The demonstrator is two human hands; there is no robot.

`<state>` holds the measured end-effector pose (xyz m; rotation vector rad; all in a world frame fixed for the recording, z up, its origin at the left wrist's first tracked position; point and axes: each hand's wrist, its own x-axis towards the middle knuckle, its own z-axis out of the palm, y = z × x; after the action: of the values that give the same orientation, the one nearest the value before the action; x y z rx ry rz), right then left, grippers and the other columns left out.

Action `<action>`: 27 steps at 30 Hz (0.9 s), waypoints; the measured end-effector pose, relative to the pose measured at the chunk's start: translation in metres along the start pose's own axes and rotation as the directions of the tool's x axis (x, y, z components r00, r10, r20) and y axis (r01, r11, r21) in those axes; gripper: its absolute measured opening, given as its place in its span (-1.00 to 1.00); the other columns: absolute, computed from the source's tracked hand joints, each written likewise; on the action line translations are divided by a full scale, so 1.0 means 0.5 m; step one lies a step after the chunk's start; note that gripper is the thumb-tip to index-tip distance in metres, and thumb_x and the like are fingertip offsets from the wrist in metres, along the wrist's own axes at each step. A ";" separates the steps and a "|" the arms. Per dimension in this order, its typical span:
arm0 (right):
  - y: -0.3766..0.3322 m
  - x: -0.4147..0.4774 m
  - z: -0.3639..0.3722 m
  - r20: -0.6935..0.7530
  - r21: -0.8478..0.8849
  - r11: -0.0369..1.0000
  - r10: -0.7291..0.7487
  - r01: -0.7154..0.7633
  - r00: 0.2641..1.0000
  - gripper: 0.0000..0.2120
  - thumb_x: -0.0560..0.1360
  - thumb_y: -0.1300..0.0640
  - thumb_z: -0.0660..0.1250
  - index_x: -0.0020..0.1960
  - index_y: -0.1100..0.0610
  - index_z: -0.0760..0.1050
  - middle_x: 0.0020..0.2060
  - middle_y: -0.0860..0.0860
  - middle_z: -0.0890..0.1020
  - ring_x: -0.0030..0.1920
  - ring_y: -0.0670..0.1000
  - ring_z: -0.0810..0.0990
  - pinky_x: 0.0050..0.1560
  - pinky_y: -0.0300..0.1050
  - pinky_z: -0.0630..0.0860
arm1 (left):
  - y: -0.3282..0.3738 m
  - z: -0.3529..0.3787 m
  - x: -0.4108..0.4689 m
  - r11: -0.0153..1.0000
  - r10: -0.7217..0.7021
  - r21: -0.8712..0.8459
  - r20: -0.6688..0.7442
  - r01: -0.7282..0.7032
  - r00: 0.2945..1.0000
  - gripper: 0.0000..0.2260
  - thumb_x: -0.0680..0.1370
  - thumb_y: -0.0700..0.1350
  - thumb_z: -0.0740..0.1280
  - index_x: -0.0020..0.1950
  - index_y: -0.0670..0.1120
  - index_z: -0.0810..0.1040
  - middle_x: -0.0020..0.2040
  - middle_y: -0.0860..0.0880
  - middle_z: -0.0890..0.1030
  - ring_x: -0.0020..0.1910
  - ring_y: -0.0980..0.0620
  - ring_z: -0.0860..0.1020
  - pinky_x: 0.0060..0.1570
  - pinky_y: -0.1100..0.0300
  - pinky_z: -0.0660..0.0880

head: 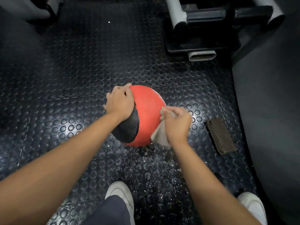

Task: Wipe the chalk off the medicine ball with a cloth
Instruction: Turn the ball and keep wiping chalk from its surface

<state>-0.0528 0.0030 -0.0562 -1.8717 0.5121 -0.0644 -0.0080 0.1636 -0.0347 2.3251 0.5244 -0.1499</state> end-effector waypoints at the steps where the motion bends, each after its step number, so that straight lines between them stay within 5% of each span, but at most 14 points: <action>1: -0.010 0.033 0.004 0.002 -0.017 1.000 0.012 -0.012 1.000 -0.82 0.42 0.30 0.43 -0.30 0.08 0.63 -0.14 0.00 0.66 -0.12 -0.15 0.59 -0.13 -0.51 0.40 | 0.000 -0.001 -0.004 1.000 -0.001 0.000 -0.003 0.001 1.000 -0.59 0.64 -0.01 -0.02 0.45 0.14 0.38 0.43 0.03 0.37 0.43 -0.14 0.24 0.40 -0.25 0.19; 4: -0.026 0.096 0.012 0.035 -0.069 0.997 0.048 -0.046 0.998 -0.94 0.44 0.27 0.43 -0.17 0.15 0.68 -0.24 0.01 0.69 -0.26 -0.10 0.63 -0.37 -0.51 0.42 | -0.008 -0.001 -0.012 1.000 0.018 -0.007 -0.008 -0.018 1.000 -0.59 0.64 -0.01 -0.02 0.46 0.14 0.38 0.42 0.06 0.37 0.41 -0.13 0.24 0.39 -0.22 0.20; 9: 0.002 0.005 -0.012 0.048 -0.046 0.999 0.025 -0.022 0.999 -0.84 0.45 0.22 0.45 -0.26 0.02 0.64 -0.20 -0.05 0.68 -0.17 -0.13 0.63 -0.12 -0.27 0.54 | -0.012 -0.005 0.002 1.000 0.018 -0.015 -0.001 -0.018 1.000 -0.60 0.64 -0.01 0.00 0.43 0.17 0.40 0.42 0.07 0.38 0.40 -0.11 0.25 0.37 -0.18 0.24; 13: 0.009 -0.031 -0.019 0.055 -0.030 0.999 0.011 -0.010 0.998 -0.86 0.43 0.22 0.47 -0.27 0.03 0.65 -0.20 -0.04 0.68 -0.11 -0.18 0.61 -0.04 -0.41 0.48 | -0.013 -0.001 0.001 0.999 0.051 -0.009 0.016 -0.051 0.999 -0.60 0.64 -0.01 0.00 0.43 0.15 0.41 0.40 0.07 0.39 0.40 -0.12 0.25 0.38 -0.23 0.22; 16: -0.013 0.037 -0.008 0.063 -0.044 0.998 0.038 -0.036 0.997 -0.92 0.42 0.27 0.45 -0.22 0.13 0.68 -0.33 -0.02 0.67 -0.26 -0.15 0.62 -0.21 -0.45 0.47 | -0.018 -0.002 -0.001 0.998 0.055 -0.017 0.008 -0.055 0.998 -0.60 0.64 0.00 0.00 0.44 0.16 0.40 0.39 0.08 0.39 0.40 -0.12 0.24 0.36 -0.24 0.23; 20: -0.026 0.102 0.007 0.067 -0.125 0.990 0.076 -0.067 0.995 -0.94 0.43 0.27 0.44 -0.16 0.18 0.69 -0.34 -0.02 0.67 -0.31 -0.03 0.62 -0.33 -0.23 0.52 | -0.027 0.001 -0.011 0.996 0.088 -0.015 0.001 -0.088 0.996 -0.61 0.64 0.00 0.01 0.43 0.17 0.40 0.38 0.10 0.39 0.37 -0.08 0.26 0.34 -0.23 0.26; 27: -0.012 -0.040 -0.015 0.039 -0.044 0.998 -0.032 0.034 0.999 -0.98 0.43 0.20 0.49 -0.16 0.11 0.68 -0.16 -0.06 0.65 -0.12 -0.23 0.60 -0.11 -0.55 0.41 | -0.028 0.000 0.002 0.995 0.103 -0.003 0.014 -0.103 0.995 -0.62 0.65 -0.02 0.02 0.42 0.15 0.42 0.39 0.06 0.41 0.37 -0.10 0.28 0.35 -0.17 0.28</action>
<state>-0.0714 0.0055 -0.0441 -1.9218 0.4598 -0.0397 -0.0129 0.1730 -0.0438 2.3409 0.3968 -0.1169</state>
